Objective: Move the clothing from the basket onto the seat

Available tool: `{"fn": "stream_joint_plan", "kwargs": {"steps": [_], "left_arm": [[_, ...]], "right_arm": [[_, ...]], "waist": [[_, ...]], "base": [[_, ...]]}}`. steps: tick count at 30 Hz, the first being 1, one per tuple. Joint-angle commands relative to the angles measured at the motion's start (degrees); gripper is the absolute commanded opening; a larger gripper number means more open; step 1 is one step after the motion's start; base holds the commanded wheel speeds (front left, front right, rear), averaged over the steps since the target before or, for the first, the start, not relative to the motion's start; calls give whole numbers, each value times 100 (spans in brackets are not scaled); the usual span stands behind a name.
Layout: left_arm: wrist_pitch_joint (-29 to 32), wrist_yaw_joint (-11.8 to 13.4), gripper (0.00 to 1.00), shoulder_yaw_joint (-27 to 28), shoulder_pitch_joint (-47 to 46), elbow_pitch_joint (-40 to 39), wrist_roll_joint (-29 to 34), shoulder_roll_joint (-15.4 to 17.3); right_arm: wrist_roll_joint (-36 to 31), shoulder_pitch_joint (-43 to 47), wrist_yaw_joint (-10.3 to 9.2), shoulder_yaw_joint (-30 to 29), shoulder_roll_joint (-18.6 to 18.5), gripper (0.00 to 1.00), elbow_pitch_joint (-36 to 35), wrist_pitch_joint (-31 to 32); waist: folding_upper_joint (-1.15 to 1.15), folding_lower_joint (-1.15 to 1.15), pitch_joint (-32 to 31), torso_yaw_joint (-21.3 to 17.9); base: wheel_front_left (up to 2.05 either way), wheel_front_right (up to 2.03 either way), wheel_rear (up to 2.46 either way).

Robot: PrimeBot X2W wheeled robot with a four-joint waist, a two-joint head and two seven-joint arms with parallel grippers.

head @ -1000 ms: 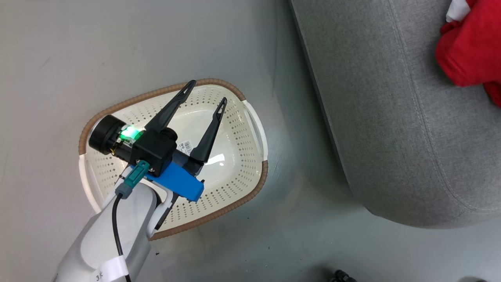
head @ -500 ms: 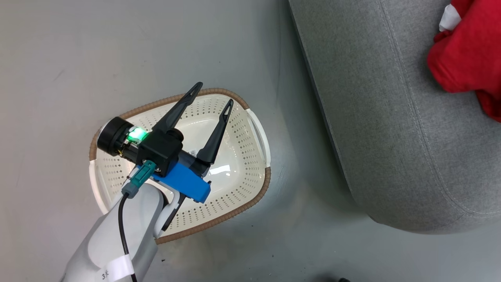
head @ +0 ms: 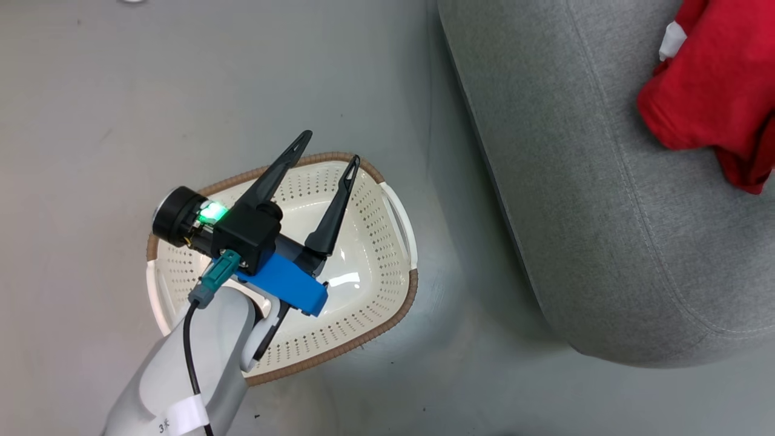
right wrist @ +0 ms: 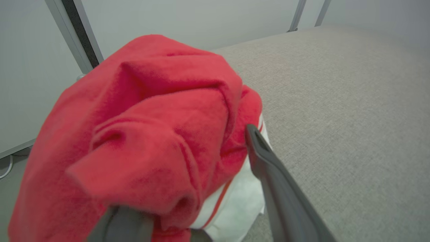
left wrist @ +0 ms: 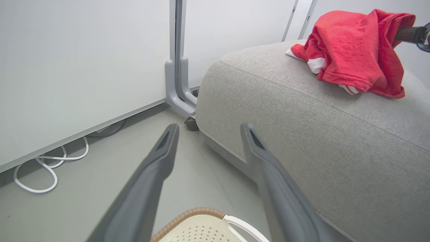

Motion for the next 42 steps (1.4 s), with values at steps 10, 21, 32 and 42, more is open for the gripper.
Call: {"fn": "stream_joint_plan", "kwargs": {"steps": [10, 21, 32, 42], "left_arm": [[-15, -14, 100, 168, 374, 103, -142, -212], [-15, -14, 100, 521, 1244, 240, -298, -627], [-15, -14, 100, 1105, 2177, 182, -390, -858], [-15, -14, 100, 1491, 2575, 65, -352, -935]], "right_arm": [[-214, 593, 1, 414, 220, 100, -244, -104], [-636, 1713, 1, 513, 370, 100, -885, -112], [-918, 3465, 1, 387, 999, 100, -2578, 105], [-1265, 4635, 1, 244, 1702, 100, -4261, 585]], "waist": [[0, 0, -702, -44], [0, 0, -2025, 262], [0, 0, -2981, 770], [0, 0, -3308, 1287]], "base": [[0, 0, 0], [0, 0, 0], [0, 0, 0], [0, 0, 0]]}}
